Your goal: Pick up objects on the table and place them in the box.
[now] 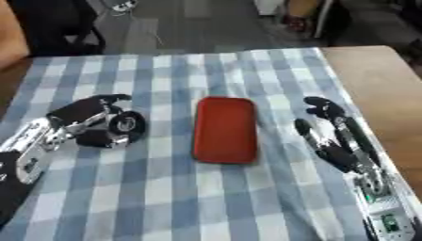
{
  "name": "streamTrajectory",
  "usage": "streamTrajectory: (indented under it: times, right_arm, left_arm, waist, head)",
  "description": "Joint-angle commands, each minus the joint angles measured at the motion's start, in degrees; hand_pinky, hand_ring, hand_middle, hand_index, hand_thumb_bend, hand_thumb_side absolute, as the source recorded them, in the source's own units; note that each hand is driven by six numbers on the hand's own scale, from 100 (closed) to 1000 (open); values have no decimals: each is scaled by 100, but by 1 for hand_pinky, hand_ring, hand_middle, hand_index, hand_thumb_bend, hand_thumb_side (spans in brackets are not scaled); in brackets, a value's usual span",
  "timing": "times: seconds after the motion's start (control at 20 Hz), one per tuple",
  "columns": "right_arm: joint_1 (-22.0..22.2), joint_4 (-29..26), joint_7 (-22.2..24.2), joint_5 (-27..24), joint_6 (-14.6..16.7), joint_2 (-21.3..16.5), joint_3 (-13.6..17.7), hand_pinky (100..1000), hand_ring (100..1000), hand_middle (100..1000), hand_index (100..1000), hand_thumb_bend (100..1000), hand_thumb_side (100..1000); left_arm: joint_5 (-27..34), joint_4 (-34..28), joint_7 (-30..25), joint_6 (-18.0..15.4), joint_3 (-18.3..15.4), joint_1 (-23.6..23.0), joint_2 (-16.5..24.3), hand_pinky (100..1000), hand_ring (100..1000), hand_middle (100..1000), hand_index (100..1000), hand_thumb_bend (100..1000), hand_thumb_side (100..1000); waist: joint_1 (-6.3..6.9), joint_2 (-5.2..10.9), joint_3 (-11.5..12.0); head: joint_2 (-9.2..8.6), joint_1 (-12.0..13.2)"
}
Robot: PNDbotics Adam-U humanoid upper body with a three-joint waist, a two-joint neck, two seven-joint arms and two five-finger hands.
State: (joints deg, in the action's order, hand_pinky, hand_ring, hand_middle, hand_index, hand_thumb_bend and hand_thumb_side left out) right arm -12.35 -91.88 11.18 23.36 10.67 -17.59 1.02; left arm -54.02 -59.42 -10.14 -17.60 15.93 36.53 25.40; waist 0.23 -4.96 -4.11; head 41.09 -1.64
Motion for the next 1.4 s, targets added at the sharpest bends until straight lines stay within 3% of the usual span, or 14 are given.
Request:
streamTrajectory:
  times: [0.05, 1.4]
  right_arm:
    - [-57, -59, 20, -21, 13, -39, 16, 898, 835, 896, 912, 483, 853]
    - [-49, -62, 41, -47, 22, -24, 9, 898, 835, 897, 913, 470, 855]
  left_arm:
    - [-83, 77, 62, 10, -96, 146, 12, 990, 985, 1000, 680, 1000, 958]
    - [-9, 662, -353, 0, -160, 354, -129, 1000, 988, 1000, 672, 1000, 964]
  waist:
    - [-15, 54, -6]
    - [-23, 43, -32]
  head:
    - [-29, 50]
    - [-17, 62]
